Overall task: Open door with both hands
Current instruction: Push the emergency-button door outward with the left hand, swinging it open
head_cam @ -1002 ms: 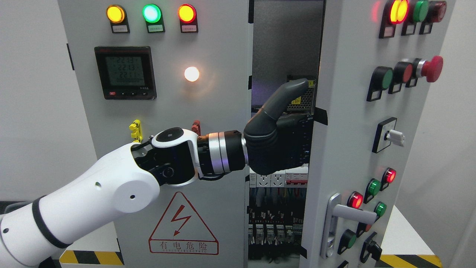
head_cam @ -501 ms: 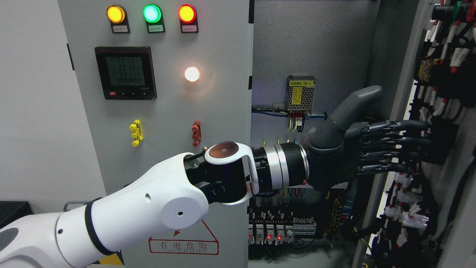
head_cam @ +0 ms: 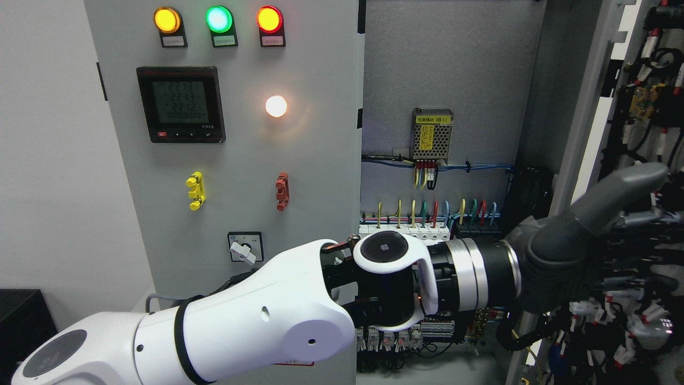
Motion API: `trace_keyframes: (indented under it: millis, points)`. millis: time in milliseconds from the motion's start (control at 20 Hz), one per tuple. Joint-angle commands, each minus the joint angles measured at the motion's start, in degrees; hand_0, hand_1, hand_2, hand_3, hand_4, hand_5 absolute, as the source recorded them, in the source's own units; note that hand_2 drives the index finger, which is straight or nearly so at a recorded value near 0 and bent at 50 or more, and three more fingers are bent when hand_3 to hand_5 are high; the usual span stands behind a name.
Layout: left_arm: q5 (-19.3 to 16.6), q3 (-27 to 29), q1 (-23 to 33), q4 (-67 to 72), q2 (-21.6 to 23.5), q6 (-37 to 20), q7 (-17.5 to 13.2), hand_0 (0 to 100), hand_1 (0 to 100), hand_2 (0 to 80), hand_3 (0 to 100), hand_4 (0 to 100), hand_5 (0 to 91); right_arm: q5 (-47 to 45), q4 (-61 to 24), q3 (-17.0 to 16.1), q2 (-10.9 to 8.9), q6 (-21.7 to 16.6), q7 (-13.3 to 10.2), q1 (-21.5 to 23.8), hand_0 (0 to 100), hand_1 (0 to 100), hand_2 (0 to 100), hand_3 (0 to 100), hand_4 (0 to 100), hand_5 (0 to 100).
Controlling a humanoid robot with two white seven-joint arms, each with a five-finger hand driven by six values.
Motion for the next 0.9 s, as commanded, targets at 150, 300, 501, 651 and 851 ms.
trace_keyframes:
  millis: [150,300,501,651,851]
  points:
    - [-1.4,-0.9,-0.5,6.6,-13.4,-3.0,0.9,0,0,0.0,0,0,0.0,1.8,0.0,1.6,0.00,0.0,0.0,0.0,0,0,0,0,0,0]
    - [-1.0,-1.6,-0.6,9.0,-13.4,-3.3,0.9,0,0,0.0,0,0,0.0,1.8,0.0,1.6,0.00,0.0,0.0,0.0,0,0,0,0,0,0]
    - [-0.6,-2.2,-0.6,11.8,-13.4,-3.9,0.9,0,0,0.0,0,0,0.0,1.8,0.0,1.6,0.00,0.0,0.0,0.0,0,0,0,0,0,0]
    - [-0.6,-2.2,-0.6,11.8,-13.4,-3.9,0.9,0,0,0.0,0,0,0.0,1.8,0.0,1.6,0.00,0.0,0.0,0.0,0,0,0,0,0,0]
    - [-0.7,-2.2,-0.5,11.8,-13.3,-3.9,0.9,0,0,0.0,0,0,0.0,1.8,0.0,1.6,0.00,0.0,0.0,0.0,0,0,0,0,0,0]
